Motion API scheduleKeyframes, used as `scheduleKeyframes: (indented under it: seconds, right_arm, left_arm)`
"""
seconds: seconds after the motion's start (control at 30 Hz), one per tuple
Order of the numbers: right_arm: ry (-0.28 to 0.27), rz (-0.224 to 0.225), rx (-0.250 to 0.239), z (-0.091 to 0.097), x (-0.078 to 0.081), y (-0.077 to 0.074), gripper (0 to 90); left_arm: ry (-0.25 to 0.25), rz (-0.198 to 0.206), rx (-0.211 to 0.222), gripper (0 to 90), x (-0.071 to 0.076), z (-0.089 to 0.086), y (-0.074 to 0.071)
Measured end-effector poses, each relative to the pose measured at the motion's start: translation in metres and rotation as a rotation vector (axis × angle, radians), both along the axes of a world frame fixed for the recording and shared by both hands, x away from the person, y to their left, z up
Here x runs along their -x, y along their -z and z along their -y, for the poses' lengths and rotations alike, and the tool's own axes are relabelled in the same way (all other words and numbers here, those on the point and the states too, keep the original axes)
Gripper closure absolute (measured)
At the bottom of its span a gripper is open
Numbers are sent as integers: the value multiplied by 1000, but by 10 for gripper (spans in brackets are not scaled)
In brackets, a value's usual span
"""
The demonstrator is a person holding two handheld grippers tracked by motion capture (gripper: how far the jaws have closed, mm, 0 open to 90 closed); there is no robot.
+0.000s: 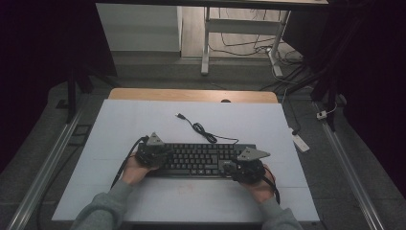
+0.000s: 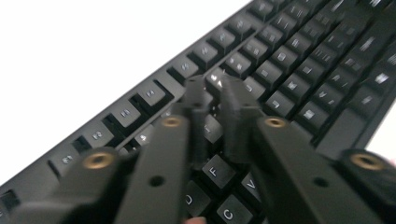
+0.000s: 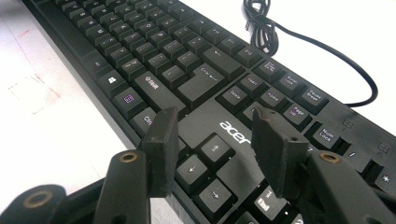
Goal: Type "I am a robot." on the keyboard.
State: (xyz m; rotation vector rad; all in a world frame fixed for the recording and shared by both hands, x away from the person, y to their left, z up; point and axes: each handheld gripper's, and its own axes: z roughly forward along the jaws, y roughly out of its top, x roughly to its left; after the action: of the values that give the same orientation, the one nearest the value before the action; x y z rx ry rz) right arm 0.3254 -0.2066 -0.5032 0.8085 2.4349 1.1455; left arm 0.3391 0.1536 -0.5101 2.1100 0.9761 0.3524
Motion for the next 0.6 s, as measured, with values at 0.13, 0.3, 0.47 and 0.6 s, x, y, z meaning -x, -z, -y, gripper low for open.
scheduleKeyframes:
  seconds: [0.13, 0.3, 0.47, 0.6]
  right_arm:
    - [2, 1, -5, 1, -1, 0, 515]
    - [9, 1, -4, 3, -1, -1, 515]
    - [14, 0, 2, 4, -2, 0, 513]
    - [17, 4, -6, 5, -2, 0, 511]
  left_arm:
    - [-27, 4, 30, 558, 4, -10, -8]
    - [-46, -20, 39, 401, 13, -22, -14]
    - [-47, -28, 57, 337, 23, -33, -15]
    - [-61, -35, 60, 317, 33, -43, -13]
